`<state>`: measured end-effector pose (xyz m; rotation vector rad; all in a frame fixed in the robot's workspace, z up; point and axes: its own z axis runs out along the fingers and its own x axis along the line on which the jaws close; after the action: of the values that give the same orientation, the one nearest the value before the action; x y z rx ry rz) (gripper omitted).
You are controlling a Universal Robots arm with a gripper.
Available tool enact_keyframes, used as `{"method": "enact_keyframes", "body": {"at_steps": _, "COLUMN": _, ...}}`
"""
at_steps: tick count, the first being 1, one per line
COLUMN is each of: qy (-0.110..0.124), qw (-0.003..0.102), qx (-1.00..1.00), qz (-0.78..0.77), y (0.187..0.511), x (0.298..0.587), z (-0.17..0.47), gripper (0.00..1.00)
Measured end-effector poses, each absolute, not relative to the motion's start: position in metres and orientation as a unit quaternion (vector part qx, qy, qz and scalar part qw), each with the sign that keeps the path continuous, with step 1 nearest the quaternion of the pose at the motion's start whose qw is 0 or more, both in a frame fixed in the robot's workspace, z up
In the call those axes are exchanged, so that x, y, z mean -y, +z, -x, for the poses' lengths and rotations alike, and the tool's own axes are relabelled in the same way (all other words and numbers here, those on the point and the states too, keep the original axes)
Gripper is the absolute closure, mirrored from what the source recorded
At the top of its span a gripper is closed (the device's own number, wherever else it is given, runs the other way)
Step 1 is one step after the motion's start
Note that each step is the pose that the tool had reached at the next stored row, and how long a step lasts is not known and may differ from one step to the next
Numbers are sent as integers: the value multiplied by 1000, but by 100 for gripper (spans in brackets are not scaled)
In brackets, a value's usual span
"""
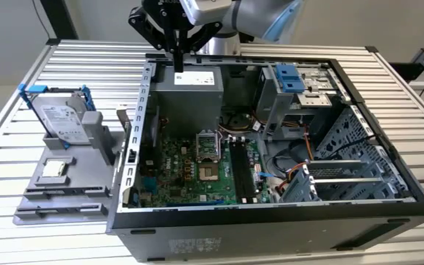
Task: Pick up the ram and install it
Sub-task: 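Reach for the ram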
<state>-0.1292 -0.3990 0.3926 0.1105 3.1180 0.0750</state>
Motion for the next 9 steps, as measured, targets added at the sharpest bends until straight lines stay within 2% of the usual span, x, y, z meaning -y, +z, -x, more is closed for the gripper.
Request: {"method": "enact_keyframes", "body": {"at_steps": 9, "qy": 24, "qw": 10, "qx": -999, "qz": -35, "y": 393, "x": 400, "z": 142, "gripper": 100}}
